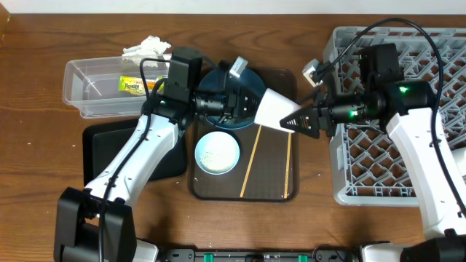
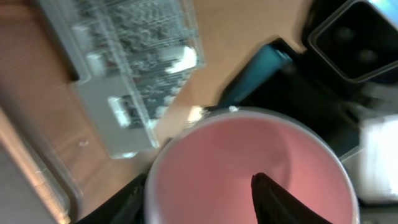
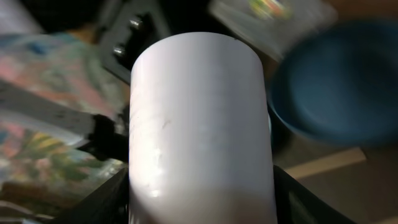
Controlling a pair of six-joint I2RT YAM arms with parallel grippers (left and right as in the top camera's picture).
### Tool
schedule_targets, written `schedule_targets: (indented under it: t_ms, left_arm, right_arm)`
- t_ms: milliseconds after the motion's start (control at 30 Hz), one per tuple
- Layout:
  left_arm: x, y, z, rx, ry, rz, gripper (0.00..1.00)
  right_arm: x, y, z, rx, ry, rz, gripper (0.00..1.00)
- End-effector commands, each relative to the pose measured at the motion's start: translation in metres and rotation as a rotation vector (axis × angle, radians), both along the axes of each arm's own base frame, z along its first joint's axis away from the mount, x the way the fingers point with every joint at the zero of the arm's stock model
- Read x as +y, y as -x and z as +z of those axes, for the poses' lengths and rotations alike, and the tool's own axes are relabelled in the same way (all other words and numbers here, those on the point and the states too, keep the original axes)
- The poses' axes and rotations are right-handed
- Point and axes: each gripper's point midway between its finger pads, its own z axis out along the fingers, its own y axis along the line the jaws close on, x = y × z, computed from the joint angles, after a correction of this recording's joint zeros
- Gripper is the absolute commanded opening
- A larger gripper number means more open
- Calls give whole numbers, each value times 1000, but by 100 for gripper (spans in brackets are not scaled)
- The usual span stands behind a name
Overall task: Sort waste into correct bins and load items into the dishwasher rack
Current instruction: 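Place the pink cup into the dishwasher rack with the right gripper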
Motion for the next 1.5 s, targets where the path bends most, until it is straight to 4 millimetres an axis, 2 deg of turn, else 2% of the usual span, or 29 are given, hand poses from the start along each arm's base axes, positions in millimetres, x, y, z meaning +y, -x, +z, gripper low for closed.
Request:
schedule_targets:
  t_ms: [0,133,200,300,400,533,667,767,967,1233,1300,1333,1433,1467]
  left_arm:
    - [13,-17,-28,-118,-156,103,55]
    - [44,-19,-73,-74,-406,197,57]
    - [60,-15,-85,-58,-497,219,57]
    - [81,-7,-91,-61,-616,245,58]
    - [99,2,-85,-103,-715,278,57]
    - [119,11,-65,-174,-790,347,58]
    - [130,17,-38,-262,-797,413,58]
    - [137,18,-25,-309,-806,454,58]
    - [138,22,-24,-306,-812,455,57]
    - [139,24,-29,-287,-822,444,57]
    - [139,24,-29,-287,-822,444,57]
    - [139,24,-29,-287,-822,444,57]
    - [139,24,-29,-286,-822,444,58]
    - [139,24,-29,-286,-823,444,57]
  right_arm:
    - [-42,-18,-14,21,224,-209,40]
    - [-90,-26,-5,61,357,-434,40]
    - [-118,-26,-5,98,441,-549,40]
    - [-162,-23,-4,173,548,-740,40]
    - [-204,-21,0,218,606,-917,39]
    - [-254,-18,4,262,647,-1108,40]
    - [-293,-9,-6,375,684,-1219,38]
    - [-326,-3,-20,486,714,-1313,36]
    - [-365,3,-58,663,715,-1363,38]
    - [-402,4,-104,805,686,-1407,38]
    - [-408,2,-111,815,681,-1417,45]
    - [-411,0,-114,813,679,-1424,55]
    - [-409,-9,-114,792,631,-1422,99]
    - [-405,-13,-112,785,597,-1414,99]
